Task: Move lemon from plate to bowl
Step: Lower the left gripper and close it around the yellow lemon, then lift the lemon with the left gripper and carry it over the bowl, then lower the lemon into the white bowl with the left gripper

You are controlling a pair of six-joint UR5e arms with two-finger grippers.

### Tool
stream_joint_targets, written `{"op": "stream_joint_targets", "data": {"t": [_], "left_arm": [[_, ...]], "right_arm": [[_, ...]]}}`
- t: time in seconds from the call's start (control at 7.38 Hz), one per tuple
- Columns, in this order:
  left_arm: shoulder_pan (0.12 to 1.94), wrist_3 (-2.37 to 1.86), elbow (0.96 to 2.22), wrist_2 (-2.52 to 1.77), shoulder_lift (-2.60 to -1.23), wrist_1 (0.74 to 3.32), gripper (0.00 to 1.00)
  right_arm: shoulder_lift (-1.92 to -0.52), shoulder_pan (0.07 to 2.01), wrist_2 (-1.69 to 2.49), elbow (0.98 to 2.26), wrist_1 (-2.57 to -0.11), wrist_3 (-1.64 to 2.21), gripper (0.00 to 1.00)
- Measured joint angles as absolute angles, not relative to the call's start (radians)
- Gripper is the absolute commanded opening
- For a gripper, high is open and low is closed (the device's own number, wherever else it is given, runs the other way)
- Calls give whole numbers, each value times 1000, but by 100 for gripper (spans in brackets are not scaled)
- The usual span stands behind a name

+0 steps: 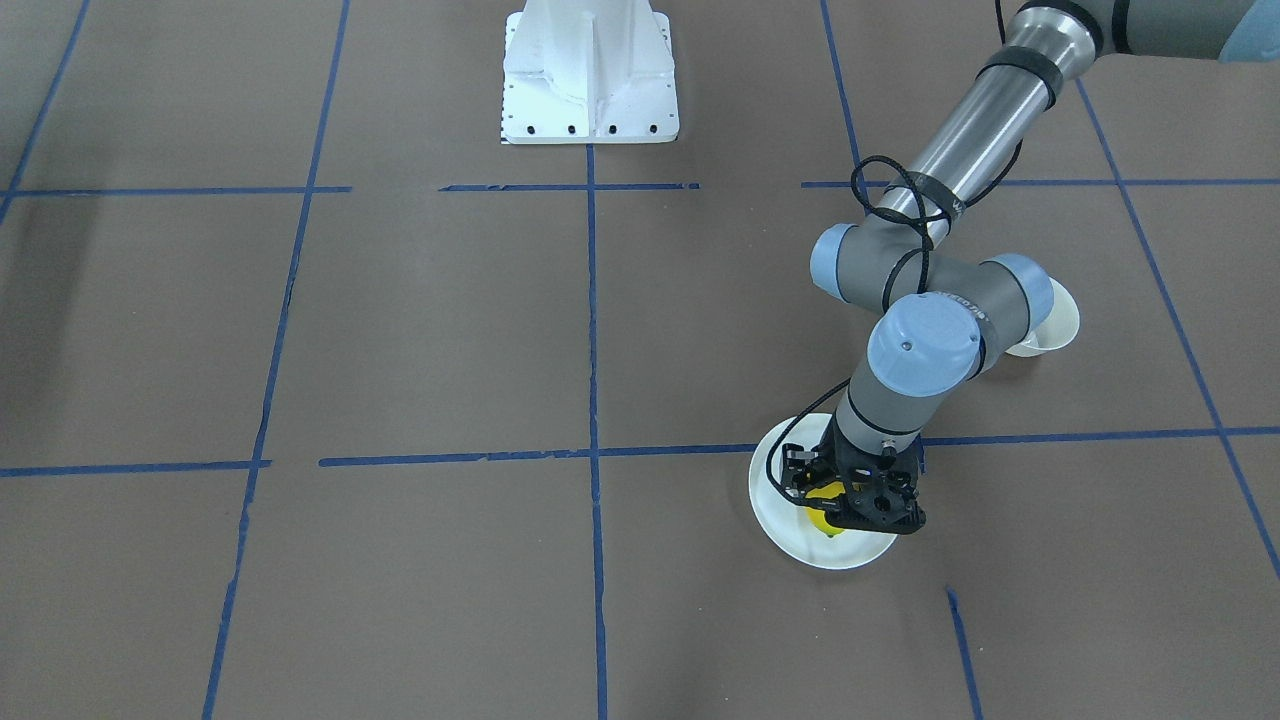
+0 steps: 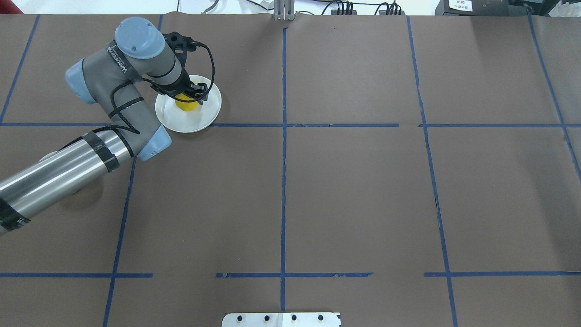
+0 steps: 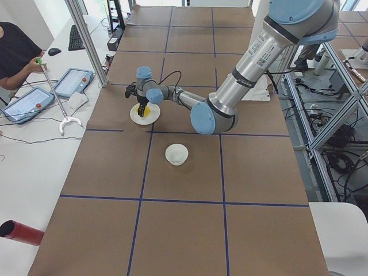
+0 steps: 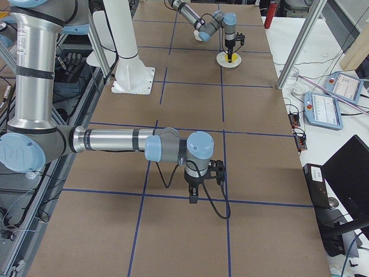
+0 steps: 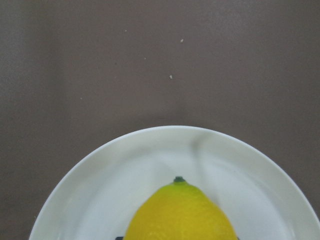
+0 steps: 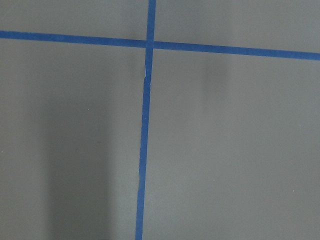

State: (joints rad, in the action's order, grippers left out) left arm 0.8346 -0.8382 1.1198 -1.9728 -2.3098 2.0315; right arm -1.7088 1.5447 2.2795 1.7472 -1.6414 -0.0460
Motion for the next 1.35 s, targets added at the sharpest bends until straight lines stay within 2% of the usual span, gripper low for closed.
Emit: {"op": "stream_joint_targets", "data": {"t": [0.27, 0.54, 0.81, 0.95, 1.08, 1.35], "left_arm": [[870, -835, 1269, -2022, -2231, 1956, 0], [904, -833, 1548, -2058, -2011, 1926, 0], [913, -833, 1786, -2068, -1716, 1930, 0], [912, -833, 1846, -2075, -1593, 1939, 0], [910, -834, 1850, -2081, -1534, 1950, 0], [905, -836, 1825, -2085, -1510, 1961, 0]], "right_arm": [[-1709, 1545, 2279, 1747, -1641, -46, 100], [-1709, 1545, 2280, 1747, -1641, -46, 100], [-1709, 1545, 2280, 1747, -1641, -46, 100], [-1709, 1545, 2280, 1747, -1641, -46, 100], [-1709, 1545, 2280, 1747, -1641, -46, 100], [-1709, 1545, 2279, 1747, -1641, -46, 100]]}}
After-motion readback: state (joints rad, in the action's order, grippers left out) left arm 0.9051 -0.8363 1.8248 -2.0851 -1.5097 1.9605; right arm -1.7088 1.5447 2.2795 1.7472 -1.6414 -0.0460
